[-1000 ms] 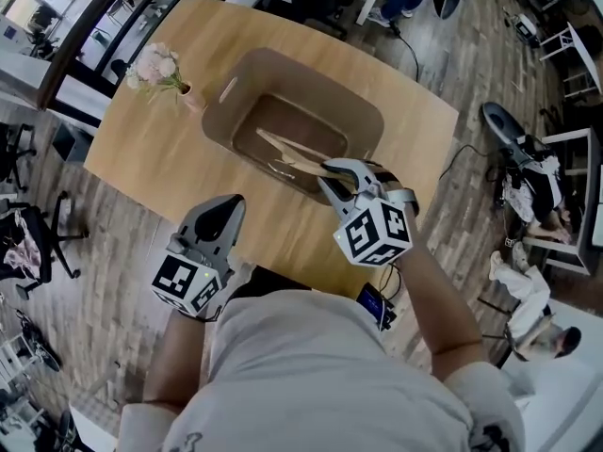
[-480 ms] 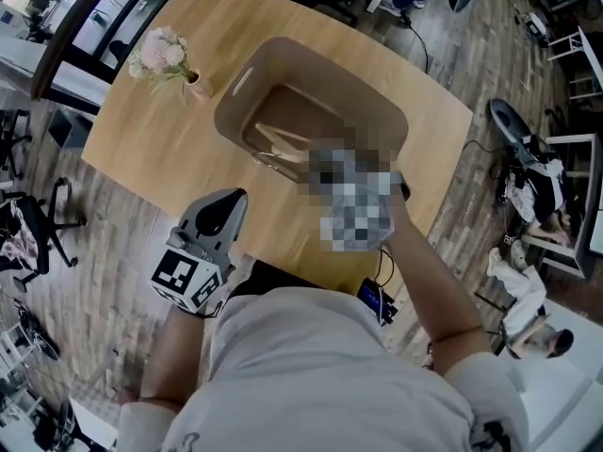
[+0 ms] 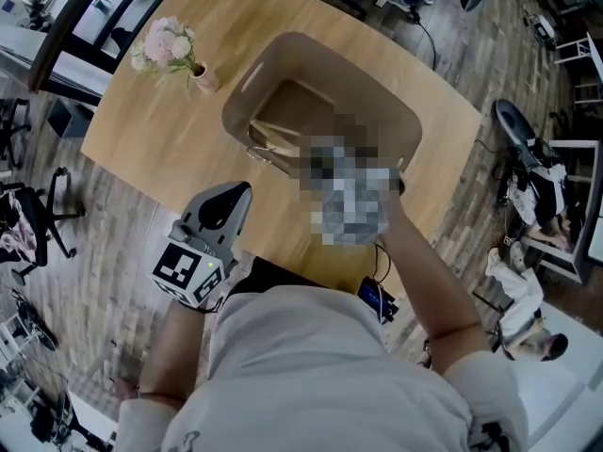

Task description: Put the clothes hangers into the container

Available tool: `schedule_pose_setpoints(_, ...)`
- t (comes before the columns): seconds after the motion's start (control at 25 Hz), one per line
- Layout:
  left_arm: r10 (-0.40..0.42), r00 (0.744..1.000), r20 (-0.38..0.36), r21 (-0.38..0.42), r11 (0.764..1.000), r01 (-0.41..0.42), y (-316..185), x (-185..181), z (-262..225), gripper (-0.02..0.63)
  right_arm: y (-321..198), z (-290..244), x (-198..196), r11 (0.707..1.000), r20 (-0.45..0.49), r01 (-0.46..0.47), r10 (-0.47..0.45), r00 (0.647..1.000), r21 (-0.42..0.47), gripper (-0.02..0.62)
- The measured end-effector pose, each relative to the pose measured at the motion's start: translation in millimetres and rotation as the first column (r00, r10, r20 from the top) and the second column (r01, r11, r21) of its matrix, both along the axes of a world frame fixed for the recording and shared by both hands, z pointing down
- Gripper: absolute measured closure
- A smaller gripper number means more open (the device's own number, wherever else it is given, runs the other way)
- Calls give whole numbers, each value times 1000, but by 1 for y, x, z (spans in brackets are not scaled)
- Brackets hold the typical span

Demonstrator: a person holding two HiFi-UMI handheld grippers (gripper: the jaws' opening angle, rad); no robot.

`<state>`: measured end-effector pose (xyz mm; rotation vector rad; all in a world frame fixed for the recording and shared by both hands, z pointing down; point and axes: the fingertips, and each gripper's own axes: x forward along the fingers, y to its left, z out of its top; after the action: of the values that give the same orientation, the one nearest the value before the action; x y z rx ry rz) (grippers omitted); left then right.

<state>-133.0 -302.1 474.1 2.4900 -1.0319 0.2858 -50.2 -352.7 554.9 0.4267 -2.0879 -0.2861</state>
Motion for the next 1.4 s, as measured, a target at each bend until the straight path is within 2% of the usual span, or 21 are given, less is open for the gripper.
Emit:
schedule_pose_setpoints(0.4,4,1000,-7,-5,1000,-4,0,6,4,600,2,0,-3,999,28,-11,12,1000,-31,529)
schedule_pose_setpoints(0.64,-5,1000,-7,-4,1000,5,5,5,3,600,11,4,-7,998,12,8,-8,1000,-55,492)
schedule_pose_setpoints(0.88,-8,1000,-8,10,1000,8,12,8,-2,600,17,0,-3,998,20,-1,2,1000,-58,483)
schedule_pose_setpoints(1.4,-6,1000,-6,43,999,7,38,21,-19,600,36,-24,25,999,23,-44,44,999,-13,472)
